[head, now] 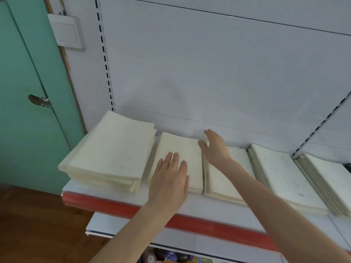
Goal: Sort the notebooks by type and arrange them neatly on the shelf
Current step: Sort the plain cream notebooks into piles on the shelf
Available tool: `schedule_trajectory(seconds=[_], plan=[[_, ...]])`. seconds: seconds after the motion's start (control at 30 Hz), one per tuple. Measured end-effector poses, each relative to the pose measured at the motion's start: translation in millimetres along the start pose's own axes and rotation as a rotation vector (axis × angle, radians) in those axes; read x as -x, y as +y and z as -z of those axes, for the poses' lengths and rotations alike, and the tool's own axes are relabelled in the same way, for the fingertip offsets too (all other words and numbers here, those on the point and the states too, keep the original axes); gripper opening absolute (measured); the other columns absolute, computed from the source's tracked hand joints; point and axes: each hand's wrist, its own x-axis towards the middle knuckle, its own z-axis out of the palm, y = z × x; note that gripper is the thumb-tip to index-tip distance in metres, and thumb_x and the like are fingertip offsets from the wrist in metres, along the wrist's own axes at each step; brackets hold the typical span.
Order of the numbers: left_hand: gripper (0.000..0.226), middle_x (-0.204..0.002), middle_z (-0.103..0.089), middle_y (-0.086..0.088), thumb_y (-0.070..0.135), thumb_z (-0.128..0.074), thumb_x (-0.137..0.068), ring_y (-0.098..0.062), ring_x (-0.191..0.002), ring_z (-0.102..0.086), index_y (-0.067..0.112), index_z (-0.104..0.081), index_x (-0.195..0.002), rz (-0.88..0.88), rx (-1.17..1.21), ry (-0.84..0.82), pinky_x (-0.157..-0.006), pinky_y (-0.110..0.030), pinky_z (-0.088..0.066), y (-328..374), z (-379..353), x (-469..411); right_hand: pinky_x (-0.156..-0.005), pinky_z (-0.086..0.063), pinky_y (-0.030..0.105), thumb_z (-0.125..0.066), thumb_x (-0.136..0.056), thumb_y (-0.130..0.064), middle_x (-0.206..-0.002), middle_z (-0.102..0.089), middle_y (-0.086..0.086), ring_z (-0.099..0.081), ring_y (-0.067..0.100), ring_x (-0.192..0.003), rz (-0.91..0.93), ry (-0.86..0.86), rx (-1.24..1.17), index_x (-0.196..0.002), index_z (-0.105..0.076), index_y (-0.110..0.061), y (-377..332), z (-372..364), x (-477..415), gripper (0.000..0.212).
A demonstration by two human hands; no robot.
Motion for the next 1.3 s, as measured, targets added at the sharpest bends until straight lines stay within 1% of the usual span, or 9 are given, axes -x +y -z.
schedule_trajectory(seconds=[0.2,0.43,0.6,0.77,0.93,1.03,1.1,1.2,1.3], plan=[[0.042,-0.111,-0.066,-0.014,0.028,-0.036,-0.085,-0.032,-0.110,-0.060,0.008,-0.068,-0.103,-0.054,-0.021,0.177,-0.092,-0.046,-0.046,-18,61,39,-0.108,-0.022,0.026,-0.044,-0.097,-0.022,-0.145,-0.039,0.008,-0.032,0.023,-0.135,0.118,0.116,-0.023,-0.136,-0.041,-0.005,-50,17,20,0.043],[0.024,-0.107,-0.069,-0.014,0.019,-0.056,-0.087,-0.032,-0.107,-0.062,0.007,-0.069,-0.103,0.004,-0.113,0.296,-0.093,-0.046,-0.041,-78,106,111,-0.105,-0.028,0.026,-0.049,-0.095,-0.032,-0.140,-0.046,0.006,-0.039,0.021,-0.131,0.311,0.088,-0.167,-0.134,-0.045,-0.007,-144,-20,69,0.046],[0.027,-0.103,-0.070,-0.011,0.022,-0.053,-0.087,-0.029,-0.104,-0.064,0.007,-0.070,-0.102,0.062,-0.121,0.245,-0.091,-0.046,-0.046,-114,126,162,-0.115,-0.018,0.034,-0.045,-0.092,-0.048,-0.153,-0.023,0.008,-0.021,0.021,-0.141,0.357,-0.214,0.065,-0.145,-0.024,-0.009,-184,-64,92,0.069],[0.040,-0.101,-0.071,-0.007,0.031,-0.040,-0.087,-0.026,-0.101,-0.066,0.010,-0.070,-0.104,0.109,-0.070,0.193,-0.090,-0.041,-0.046,-141,130,192,-0.104,-0.023,0.029,-0.031,-0.101,-0.031,-0.140,-0.043,0.011,-0.036,0.026,-0.131,0.463,-0.137,0.268,-0.135,-0.041,-0.009,-189,-79,113,0.041],[0.034,-0.119,-0.055,0.010,0.032,-0.045,-0.096,-0.001,-0.106,-0.050,0.018,-0.052,-0.126,0.424,0.595,0.223,-0.085,-0.009,-0.036,-147,146,192,-0.067,-0.034,0.031,-0.034,-0.101,-0.028,-0.065,-0.055,0.000,-0.049,0.030,-0.073,0.354,0.054,-0.105,-0.119,-0.055,-0.009,-199,-48,143,0.034],[0.036,-0.119,-0.058,-0.007,0.040,-0.043,-0.095,-0.022,-0.106,-0.057,0.022,-0.045,-0.126,0.858,1.526,0.112,-0.088,-0.037,-0.046,-154,161,169,-0.061,-0.034,0.027,-0.040,-0.099,-0.024,-0.065,-0.060,0.002,-0.056,0.029,-0.066,0.535,0.202,-0.152,-0.114,-0.060,-0.009,-210,-39,182,0.029],[0.048,-0.112,-0.062,-0.017,0.050,-0.036,-0.094,-0.034,-0.098,-0.062,0.013,-0.047,-0.122,0.913,1.953,0.059,-0.076,-0.045,-0.051,-162,168,158,-0.059,-0.047,0.022,-0.046,-0.091,-0.022,-0.077,-0.071,0.007,-0.067,0.024,-0.066,0.818,0.249,0.011,-0.108,-0.063,-0.009,-214,-48,207,0.027],[0.048,-0.096,-0.070,-0.017,0.044,-0.036,-0.095,-0.031,-0.080,-0.067,0.006,-0.060,-0.112,0.919,1.863,-0.017,-0.061,-0.037,-0.052,-166,171,154,-0.081,-0.055,0.031,-0.047,-0.089,-0.025,-0.104,-0.070,0.011,-0.068,0.024,-0.095,1.088,0.067,0.081,-0.109,-0.066,-0.007,-210,-71,221,0.033],[0.020,-0.090,-0.066,-0.012,0.017,-0.043,-0.095,-0.028,-0.074,-0.063,0.010,-0.057,-0.109,0.920,1.662,0.033,-0.054,-0.035,-0.054,-170,169,157,-0.102,-0.038,0.021,-0.038,-0.093,-0.042,-0.126,-0.060,0.008,-0.054,0.014,-0.117,0.951,-0.188,-0.151,-0.122,-0.060,-0.008,-211,-59,210,0.050]])
